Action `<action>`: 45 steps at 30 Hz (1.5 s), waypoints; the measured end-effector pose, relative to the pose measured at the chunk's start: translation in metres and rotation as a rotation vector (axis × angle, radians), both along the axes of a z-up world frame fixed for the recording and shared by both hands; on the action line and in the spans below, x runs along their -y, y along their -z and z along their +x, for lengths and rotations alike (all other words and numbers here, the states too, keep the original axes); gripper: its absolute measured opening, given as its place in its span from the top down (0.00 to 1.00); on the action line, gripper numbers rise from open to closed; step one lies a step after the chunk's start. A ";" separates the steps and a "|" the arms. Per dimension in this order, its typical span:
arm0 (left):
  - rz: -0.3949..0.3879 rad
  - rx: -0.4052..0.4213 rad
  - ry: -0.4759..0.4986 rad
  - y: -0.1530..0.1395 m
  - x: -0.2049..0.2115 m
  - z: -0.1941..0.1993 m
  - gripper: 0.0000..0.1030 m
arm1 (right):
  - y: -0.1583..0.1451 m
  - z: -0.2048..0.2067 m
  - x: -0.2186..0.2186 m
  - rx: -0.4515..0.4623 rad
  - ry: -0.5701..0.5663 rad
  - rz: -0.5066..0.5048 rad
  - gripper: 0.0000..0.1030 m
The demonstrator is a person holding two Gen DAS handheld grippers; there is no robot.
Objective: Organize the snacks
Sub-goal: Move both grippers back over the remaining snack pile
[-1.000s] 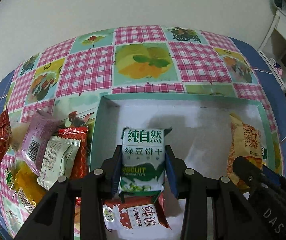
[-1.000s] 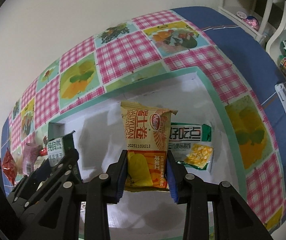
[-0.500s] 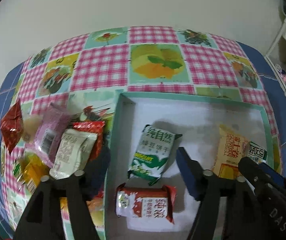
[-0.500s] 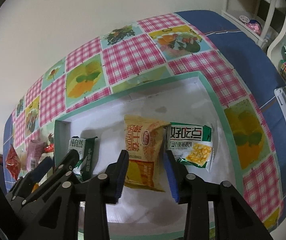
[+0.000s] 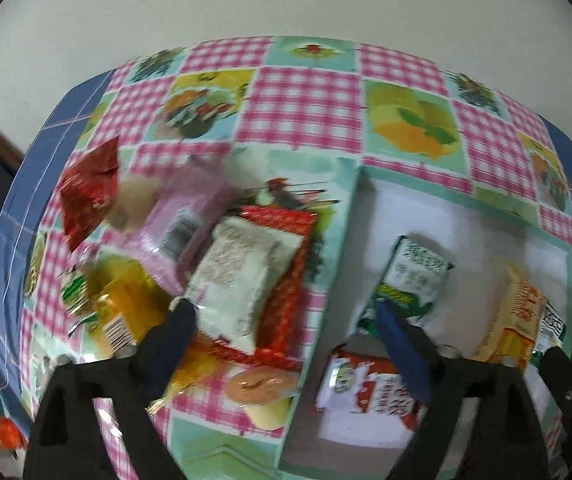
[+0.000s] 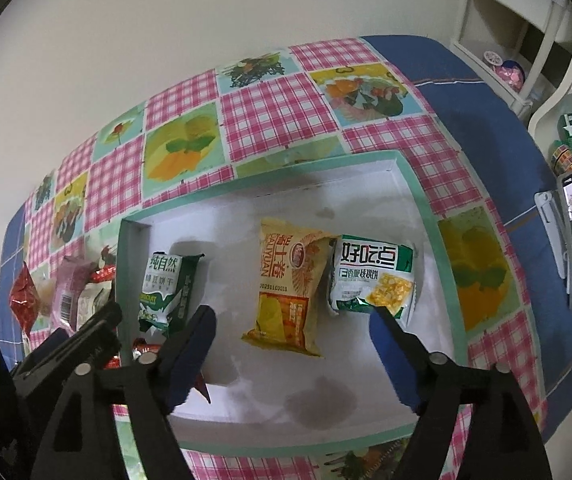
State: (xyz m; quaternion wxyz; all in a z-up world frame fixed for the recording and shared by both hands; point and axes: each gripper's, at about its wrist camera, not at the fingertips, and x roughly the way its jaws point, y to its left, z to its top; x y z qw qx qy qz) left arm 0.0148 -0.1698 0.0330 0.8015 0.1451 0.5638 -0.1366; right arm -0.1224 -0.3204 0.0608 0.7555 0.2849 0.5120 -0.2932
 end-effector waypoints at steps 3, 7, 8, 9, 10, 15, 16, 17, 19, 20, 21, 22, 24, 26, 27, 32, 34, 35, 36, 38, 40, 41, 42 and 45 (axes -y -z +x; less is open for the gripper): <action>-0.007 0.003 -0.031 -0.001 -0.013 0.001 0.06 | -0.004 -0.001 -0.005 0.004 -0.012 -0.010 0.08; -0.023 0.000 -0.075 -0.004 -0.030 0.002 0.05 | -0.007 -0.003 -0.011 0.012 -0.017 -0.013 0.05; -0.026 -0.002 -0.086 -0.005 -0.035 0.001 0.05 | -0.007 -0.004 -0.013 0.015 -0.019 -0.012 0.04; -0.027 -0.003 -0.092 -0.005 -0.038 0.002 0.04 | -0.008 -0.004 -0.015 0.017 -0.022 -0.012 0.03; -0.028 -0.003 -0.098 -0.006 -0.040 0.002 0.03 | -0.008 -0.004 -0.017 0.018 -0.025 -0.011 0.01; -0.034 0.015 -0.123 -0.011 -0.055 0.002 0.02 | -0.008 -0.002 -0.028 0.018 -0.042 -0.007 0.00; -0.034 0.018 -0.126 -0.012 -0.058 0.002 0.02 | -0.008 -0.001 -0.031 0.016 -0.049 -0.009 0.00; -0.037 0.021 -0.130 -0.013 -0.061 0.002 0.02 | -0.008 0.001 -0.033 0.013 -0.055 -0.012 0.00; -0.040 0.023 -0.140 -0.015 -0.068 0.001 0.02 | -0.008 0.005 -0.038 0.009 -0.064 -0.021 0.00; -0.041 0.025 -0.147 -0.015 -0.072 0.002 0.02 | -0.008 0.006 -0.040 0.010 -0.067 -0.021 0.00; -0.041 0.028 -0.153 -0.016 -0.076 0.002 0.02 | -0.007 0.008 -0.044 0.012 -0.072 -0.018 0.00; -0.042 0.031 -0.159 -0.017 -0.079 0.002 0.02 | -0.007 0.011 -0.049 0.016 -0.080 -0.011 0.00; -0.044 0.039 -0.171 -0.020 -0.088 0.005 0.02 | -0.004 0.018 -0.057 0.015 -0.098 -0.002 0.00; -0.046 0.043 -0.182 -0.022 -0.098 0.008 0.02 | 0.000 0.026 -0.070 0.005 -0.125 -0.001 0.00; -0.046 0.046 -0.188 -0.023 -0.102 0.010 0.02 | 0.001 0.029 -0.076 0.002 -0.136 -0.002 0.00; -0.018 0.089 -0.225 -0.029 -0.128 0.020 0.02 | 0.006 0.047 -0.106 0.003 -0.193 0.011 0.00; -0.017 0.092 -0.238 -0.030 -0.136 0.024 0.02 | 0.007 0.054 -0.116 -0.001 -0.213 0.007 0.00; -0.020 0.092 -0.245 -0.031 -0.141 0.025 0.02 | 0.007 0.058 -0.122 -0.004 -0.224 0.004 0.00; -0.023 0.090 -0.254 -0.031 -0.147 0.028 0.02 | 0.008 0.062 -0.128 -0.005 -0.236 0.001 0.00; -0.027 0.090 -0.270 -0.032 -0.156 0.031 0.02 | 0.009 0.068 -0.137 -0.006 -0.253 0.001 0.00; -0.028 0.092 -0.286 -0.033 -0.164 0.035 0.02 | 0.010 0.074 -0.147 -0.008 -0.270 0.003 0.00; -0.030 0.093 -0.295 -0.033 -0.168 0.037 0.02 | 0.011 0.077 -0.152 -0.009 -0.279 0.004 0.00; -0.033 0.094 -0.305 -0.034 -0.172 0.038 0.02 | 0.012 0.080 -0.158 -0.011 -0.290 0.005 0.00; -0.043 0.091 -0.325 -0.034 -0.183 0.042 0.02 | 0.016 0.088 -0.171 -0.015 -0.320 0.007 0.00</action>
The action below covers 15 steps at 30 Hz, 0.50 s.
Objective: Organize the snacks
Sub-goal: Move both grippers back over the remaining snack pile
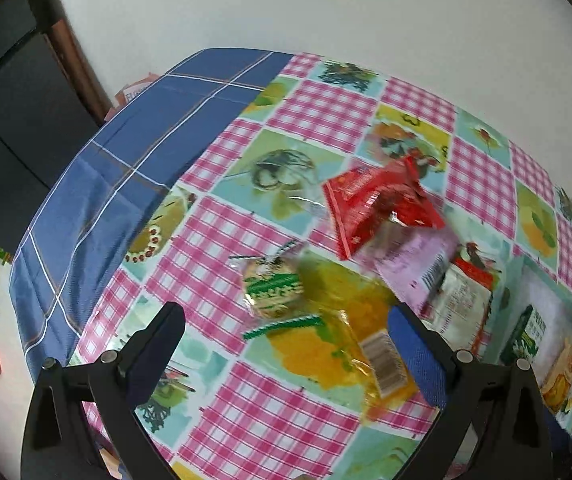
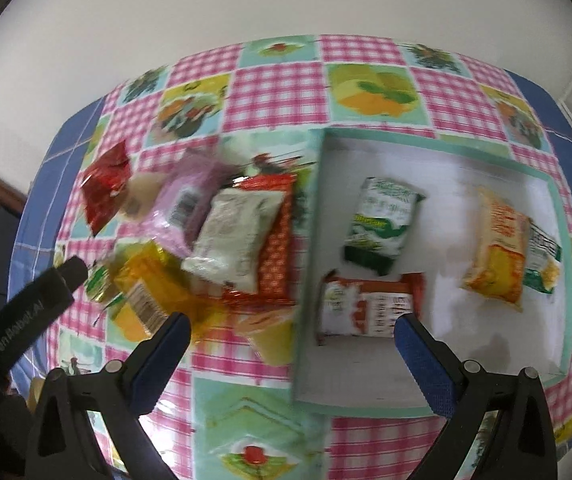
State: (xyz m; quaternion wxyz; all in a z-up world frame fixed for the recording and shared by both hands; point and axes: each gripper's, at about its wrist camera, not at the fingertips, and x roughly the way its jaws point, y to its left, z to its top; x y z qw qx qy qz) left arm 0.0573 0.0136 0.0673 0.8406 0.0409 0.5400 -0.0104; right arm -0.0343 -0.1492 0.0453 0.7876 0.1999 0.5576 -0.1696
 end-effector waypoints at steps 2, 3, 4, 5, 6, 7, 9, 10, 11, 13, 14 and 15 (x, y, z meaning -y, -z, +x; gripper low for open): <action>0.001 0.001 -0.009 0.000 -0.005 0.003 0.02 | 0.002 0.004 -0.007 -0.004 -0.011 -0.002 0.00; 0.002 0.001 -0.014 0.000 -0.008 0.004 0.02 | 0.003 0.006 -0.010 -0.005 -0.016 0.000 0.00; 0.003 0.001 -0.018 0.000 -0.011 0.005 0.02 | 0.004 0.008 -0.013 -0.006 -0.019 0.002 0.00; 0.005 0.001 -0.022 0.000 -0.013 0.007 0.02 | 0.005 0.010 -0.015 -0.005 -0.022 0.008 0.00; 0.007 -0.001 -0.026 0.001 -0.015 0.008 0.02 | 0.007 0.013 -0.017 -0.002 -0.026 0.018 0.00; 0.008 -0.005 -0.030 0.003 -0.018 0.010 0.02 | 0.008 0.015 -0.019 0.000 -0.029 0.026 0.00; 0.003 -0.015 -0.034 0.005 -0.021 0.012 0.02 | 0.010 0.019 -0.021 0.004 -0.033 0.037 0.00; -0.001 -0.019 -0.036 0.006 -0.023 0.013 0.02 | 0.012 0.020 -0.022 0.007 -0.034 0.041 0.00; -0.002 -0.024 -0.037 0.007 -0.023 0.014 0.02 | 0.013 0.022 -0.022 0.008 -0.033 0.045 0.00; -0.001 -0.035 -0.036 0.010 -0.023 0.016 0.02 | 0.016 0.025 -0.023 0.012 -0.034 0.054 0.00; -0.004 -0.040 -0.034 0.012 -0.022 0.016 0.02 | 0.017 0.027 -0.023 0.014 -0.035 0.056 0.00; -0.009 -0.050 -0.030 0.014 -0.022 0.017 0.02 | 0.019 0.029 -0.024 0.018 -0.039 0.054 0.00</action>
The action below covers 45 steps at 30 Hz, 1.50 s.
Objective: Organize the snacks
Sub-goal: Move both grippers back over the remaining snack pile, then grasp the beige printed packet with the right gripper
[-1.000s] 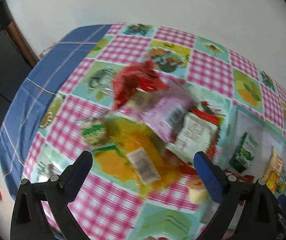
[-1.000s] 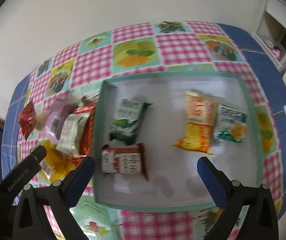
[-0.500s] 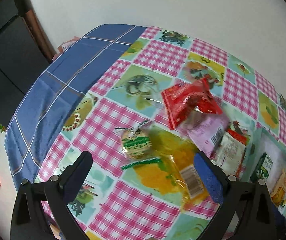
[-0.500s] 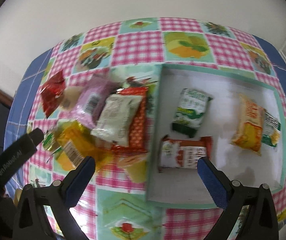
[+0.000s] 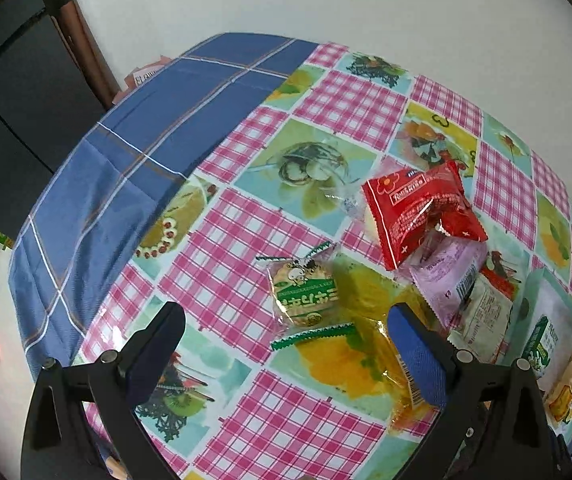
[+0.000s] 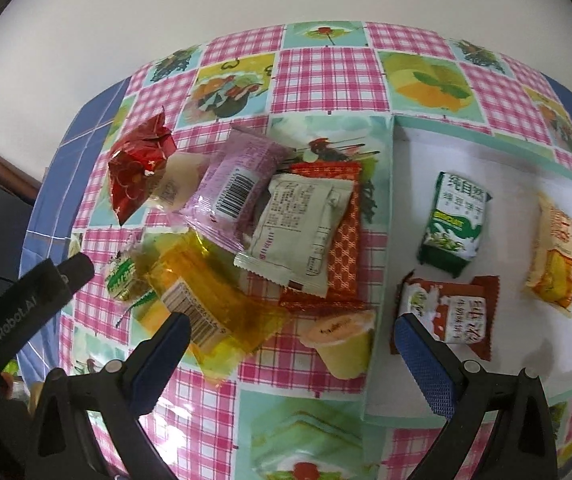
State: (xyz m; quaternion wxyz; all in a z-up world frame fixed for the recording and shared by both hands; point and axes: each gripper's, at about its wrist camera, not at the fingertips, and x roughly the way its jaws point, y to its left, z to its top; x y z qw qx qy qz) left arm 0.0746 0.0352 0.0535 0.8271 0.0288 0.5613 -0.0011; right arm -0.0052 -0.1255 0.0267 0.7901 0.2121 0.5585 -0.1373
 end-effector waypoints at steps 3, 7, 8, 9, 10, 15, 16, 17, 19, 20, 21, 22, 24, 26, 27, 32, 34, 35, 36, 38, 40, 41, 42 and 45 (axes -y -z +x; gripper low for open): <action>-0.008 -0.024 0.013 0.006 0.004 0.001 0.02 | 0.001 0.004 0.000 0.020 -0.001 0.001 0.00; -0.025 -0.056 0.023 0.013 0.009 0.004 0.02 | 0.003 0.004 0.007 0.024 0.020 -0.013 0.00; -0.031 -0.060 0.025 0.015 0.010 0.004 0.02 | 0.004 0.004 0.010 0.018 0.026 -0.023 0.00; -0.034 -0.064 0.029 0.016 0.011 0.005 0.02 | 0.005 0.003 0.012 0.014 0.031 -0.030 0.00; -0.036 -0.068 0.033 0.017 0.012 0.005 0.02 | 0.006 0.003 0.015 0.011 0.038 -0.041 0.00; -0.066 -0.101 0.030 0.025 0.017 0.006 0.02 | 0.005 0.003 0.024 0.030 0.050 -0.064 0.02; -0.075 -0.108 0.020 0.026 0.016 0.006 0.02 | 0.005 0.004 0.024 0.042 0.043 -0.073 0.04; -0.086 -0.114 0.008 0.026 0.014 0.007 0.02 | 0.003 0.006 0.023 0.051 0.038 -0.082 0.05; -0.101 -0.119 -0.017 0.028 0.010 0.009 0.02 | 0.002 0.009 0.021 0.071 0.021 -0.091 0.07; -0.101 -0.118 -0.030 0.028 0.007 0.011 0.02 | 0.002 0.012 0.019 0.081 0.011 -0.095 0.07; -0.100 -0.117 -0.037 0.028 0.006 0.012 0.02 | 0.002 0.014 0.016 0.090 -0.001 -0.099 0.09; -0.100 -0.118 -0.044 0.029 0.004 0.012 0.02 | 0.001 0.016 0.014 0.098 -0.011 -0.102 0.10; -0.108 -0.127 -0.061 0.031 0.000 0.015 0.02 | 0.002 0.020 0.010 0.106 -0.026 -0.119 0.14; -0.117 -0.133 -0.072 0.033 -0.002 0.017 0.02 | 0.006 0.023 0.011 0.093 -0.022 -0.137 0.16; -0.117 -0.135 -0.074 0.034 -0.003 0.018 0.02 | 0.009 0.025 0.012 0.089 -0.018 -0.130 0.16; -0.114 -0.151 -0.056 0.039 0.003 0.022 0.02 | 0.025 0.034 0.022 0.068 0.012 -0.106 0.19; -0.114 -0.155 -0.054 0.040 0.005 0.022 0.02 | 0.027 0.037 0.024 0.066 0.015 -0.102 0.20; -0.116 -0.156 -0.056 0.041 0.005 0.023 0.02 | 0.028 0.040 0.024 0.065 0.014 -0.105 0.20; -0.117 -0.159 -0.058 0.042 0.005 0.023 0.02 | 0.029 0.042 0.024 0.061 0.013 -0.116 0.20; -0.119 -0.166 -0.062 0.044 0.005 0.026 0.02 | 0.032 0.048 0.024 0.053 0.011 -0.131 0.20; -0.119 -0.171 -0.069 0.046 0.004 0.027 0.02 | 0.035 0.050 0.024 0.049 0.009 -0.130 0.20; -0.120 -0.173 -0.071 0.046 0.004 0.028 0.02 | 0.036 0.053 0.023 0.046 0.005 -0.132 0.20; -0.121 -0.174 -0.072 0.047 0.004 0.029 0.02 | 0.039 0.055 0.022 0.042 -0.001 -0.139 0.21; -0.131 -0.180 -0.069 0.048 0.004 0.029 0.02 | 0.044 0.060 0.019 0.032 -0.012 -0.155 0.24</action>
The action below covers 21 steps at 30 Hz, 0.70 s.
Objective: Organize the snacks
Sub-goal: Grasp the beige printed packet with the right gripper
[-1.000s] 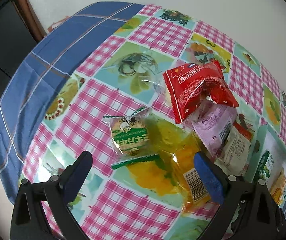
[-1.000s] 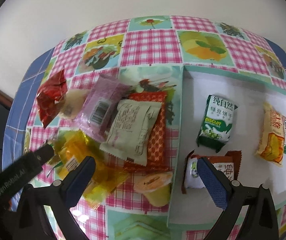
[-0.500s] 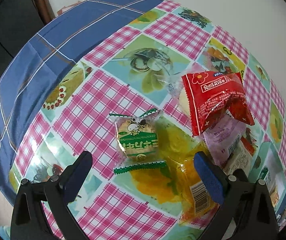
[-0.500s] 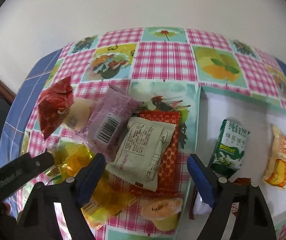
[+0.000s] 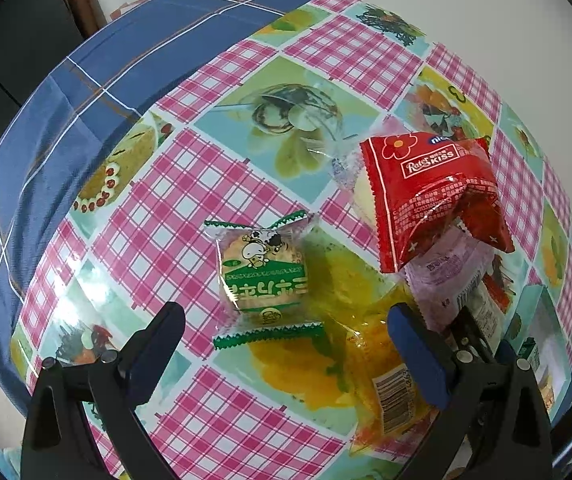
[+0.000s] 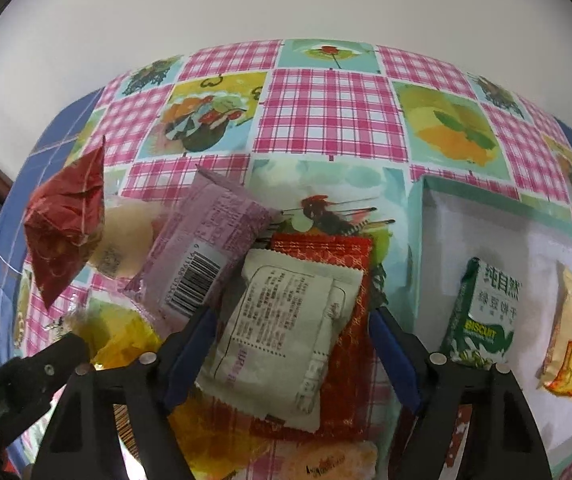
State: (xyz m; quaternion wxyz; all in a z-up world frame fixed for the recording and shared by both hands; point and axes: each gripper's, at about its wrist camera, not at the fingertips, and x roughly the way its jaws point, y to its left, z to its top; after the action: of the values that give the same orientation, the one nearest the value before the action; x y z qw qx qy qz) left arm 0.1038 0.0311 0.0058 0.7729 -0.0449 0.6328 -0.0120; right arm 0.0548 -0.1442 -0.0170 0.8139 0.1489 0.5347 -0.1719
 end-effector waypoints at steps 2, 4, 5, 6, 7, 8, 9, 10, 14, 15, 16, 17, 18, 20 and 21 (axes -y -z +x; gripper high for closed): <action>-0.005 -0.002 0.008 0.000 0.003 0.000 0.02 | 0.003 -0.001 0.000 -0.008 0.002 -0.003 0.27; -0.009 -0.004 0.018 0.000 0.007 0.000 0.02 | 0.004 -0.003 0.001 -0.014 0.004 -0.011 0.34; -0.011 -0.005 0.024 0.001 0.011 0.000 0.02 | 0.004 -0.004 0.001 -0.015 0.004 -0.013 0.36; -0.014 -0.008 0.032 0.002 0.015 -0.001 0.02 | 0.005 -0.006 0.002 -0.019 0.008 -0.015 0.42; -0.018 -0.013 0.041 0.003 0.018 -0.001 0.02 | 0.005 -0.009 0.003 -0.024 0.012 -0.010 0.45; -0.022 -0.017 0.048 0.003 0.021 -0.002 0.02 | 0.005 -0.011 0.004 -0.025 0.015 -0.002 0.45; -0.027 -0.022 0.055 0.004 0.023 -0.002 0.02 | 0.005 -0.013 0.005 -0.023 0.017 0.008 0.45; -0.031 -0.026 0.061 0.005 0.026 -0.002 0.02 | 0.005 -0.015 0.006 -0.023 0.018 0.018 0.46; -0.028 -0.037 0.089 0.009 0.037 -0.004 0.02 | 0.005 -0.022 0.002 -0.033 0.007 0.032 0.46; -0.025 -0.041 0.097 0.011 0.040 -0.005 0.02 | 0.004 -0.024 0.000 -0.037 0.003 0.029 0.46; -0.024 -0.047 0.101 0.014 0.044 -0.005 0.02 | 0.004 -0.025 -0.001 -0.041 0.000 0.027 0.46; -0.024 -0.056 0.105 0.016 0.046 -0.006 0.02 | 0.004 -0.027 -0.003 -0.046 -0.003 0.024 0.46; -0.021 -0.064 0.109 0.019 0.049 -0.006 0.02 | 0.004 -0.028 -0.005 -0.054 -0.008 0.023 0.46; -0.014 -0.067 0.114 0.024 0.056 -0.009 0.02 | 0.005 -0.030 -0.009 -0.065 -0.016 0.018 0.46; -0.013 -0.066 0.117 0.026 0.059 -0.011 0.02 | 0.005 -0.032 -0.011 -0.069 -0.021 0.017 0.46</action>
State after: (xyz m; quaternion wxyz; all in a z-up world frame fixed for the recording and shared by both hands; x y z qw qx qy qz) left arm 0.0928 -0.0274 -0.0197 0.7494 -0.0131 0.6593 -0.0600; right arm 0.0233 -0.1332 -0.0223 0.7955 0.1441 0.5653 -0.1639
